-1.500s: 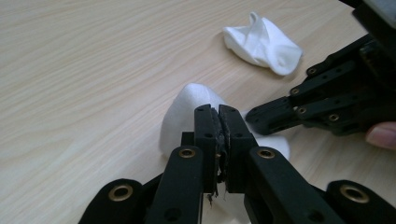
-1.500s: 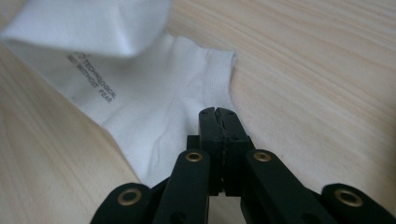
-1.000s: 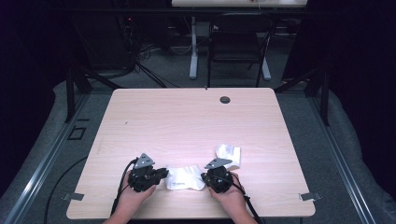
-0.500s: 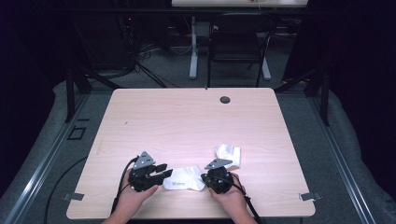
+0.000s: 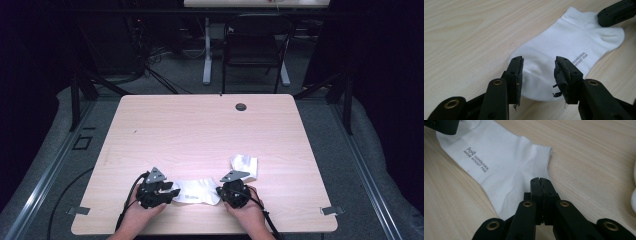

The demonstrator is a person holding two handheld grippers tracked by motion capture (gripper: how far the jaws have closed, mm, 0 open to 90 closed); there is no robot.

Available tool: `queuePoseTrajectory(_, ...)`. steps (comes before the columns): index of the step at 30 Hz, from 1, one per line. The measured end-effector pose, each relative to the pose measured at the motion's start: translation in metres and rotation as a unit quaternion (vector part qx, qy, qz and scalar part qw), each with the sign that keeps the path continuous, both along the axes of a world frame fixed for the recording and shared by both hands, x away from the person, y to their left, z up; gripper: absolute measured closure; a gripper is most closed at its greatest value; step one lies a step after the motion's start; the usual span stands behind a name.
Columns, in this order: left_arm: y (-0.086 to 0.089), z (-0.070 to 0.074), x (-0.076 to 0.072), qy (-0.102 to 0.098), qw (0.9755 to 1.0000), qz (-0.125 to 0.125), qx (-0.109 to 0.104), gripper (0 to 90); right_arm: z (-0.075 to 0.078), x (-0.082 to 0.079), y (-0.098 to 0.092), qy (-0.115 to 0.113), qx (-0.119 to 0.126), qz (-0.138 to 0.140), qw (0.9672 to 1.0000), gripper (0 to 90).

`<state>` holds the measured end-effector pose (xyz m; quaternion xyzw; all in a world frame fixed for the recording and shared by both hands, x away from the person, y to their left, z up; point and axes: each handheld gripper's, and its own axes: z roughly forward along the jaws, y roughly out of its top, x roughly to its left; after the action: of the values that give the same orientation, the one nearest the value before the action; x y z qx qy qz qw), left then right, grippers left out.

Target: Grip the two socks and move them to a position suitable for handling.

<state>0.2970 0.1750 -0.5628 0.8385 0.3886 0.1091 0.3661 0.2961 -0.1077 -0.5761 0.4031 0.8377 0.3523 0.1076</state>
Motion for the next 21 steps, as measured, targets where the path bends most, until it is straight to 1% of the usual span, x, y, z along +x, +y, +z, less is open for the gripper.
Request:
queuePoseTrajectory(1, 0.001, 0.000, 0.000, -0.001, 1.0000, -0.005, 0.003, 57.5, 0.000, 0.000, 0.000, 0.000, 0.000, 0.000, 1.0000, 90.0)
queuePoseTrajectory(2, 0.001, -0.001, -0.001, -0.002, 1.0000, -0.007, 0.002, 56.7, 0.000, 0.000, 0.000, 0.000, -0.002, 0.000, 1.0000, 90.0)
queuePoseTrajectory(3, 0.001, -0.004, -0.001, 0.001, 0.9999, -0.015, 0.003, 55.0, 0.000, -0.001, -0.001, 0.003, 0.002, -0.003, 1.0000, 90.0)
queuePoseTrajectory(4, 0.002, -0.006, -0.002, -0.001, 0.9998, -0.021, 0.005, 54.2, 0.000, -0.001, -0.001, 0.002, 0.003, -0.003, 1.0000, 90.0)
queuePoseTrajectory(6, 0.002, -0.008, -0.004, -0.001, 0.9998, -0.020, 0.003, 53.5, 0.000, -0.002, -0.002, 0.003, 0.003, -0.001, 1.0000, 90.0)
queuePoseTrajectory(7, 0.003, -0.011, -0.005, 0.005, 0.9998, -0.020, 0.004, 53.4, 0.000, -0.002, -0.002, 0.002, 0.005, -0.004, 1.0000, 90.0)
queuePoseTrajectory(9, 0.005, -0.016, -0.008, -0.004, 0.9998, -0.018, -0.001, 52.6, 0.000, -0.002, -0.003, 0.005, 0.008, -0.003, 0.9999, 90.0)
queuePoseTrajectory(10, 0.005, -0.016, -0.010, -0.005, 0.9998, -0.016, -0.004, 52.4, -0.001, -0.002, -0.003, 0.005, 0.009, -0.005, 0.9999, 90.0)
queuePoseTrajectory(13, 0.004, -0.016, -0.015, -0.006, 0.9998, -0.017, -0.001, 51.8, 0.000, -0.004, -0.003, 0.002, 0.005, -0.004, 1.0000, 90.0)
queuePoseTrajectory(14, 0.004, -0.016, -0.016, -0.004, 0.9999, -0.016, -0.004, 51.4, 0.001, -0.005, -0.003, 0.003, -0.001, 0.000, 1.0000, 90.0)
queuePoseTrajectory(15, 0.004, -0.017, -0.019, -0.004, 0.9999, -0.014, -0.007, 51.2, 0.001, -0.007, -0.003, -0.002, -0.012, 0.004, 0.9999, 90.0)
queuePoseTrajectory(21, 0.005, -0.017, -0.020, -0.009, 0.9999, -0.008, -0.009, 51.7, 0.003, -0.008, -0.003, 0.006, -0.018, 0.010, 0.9998, 90.0)
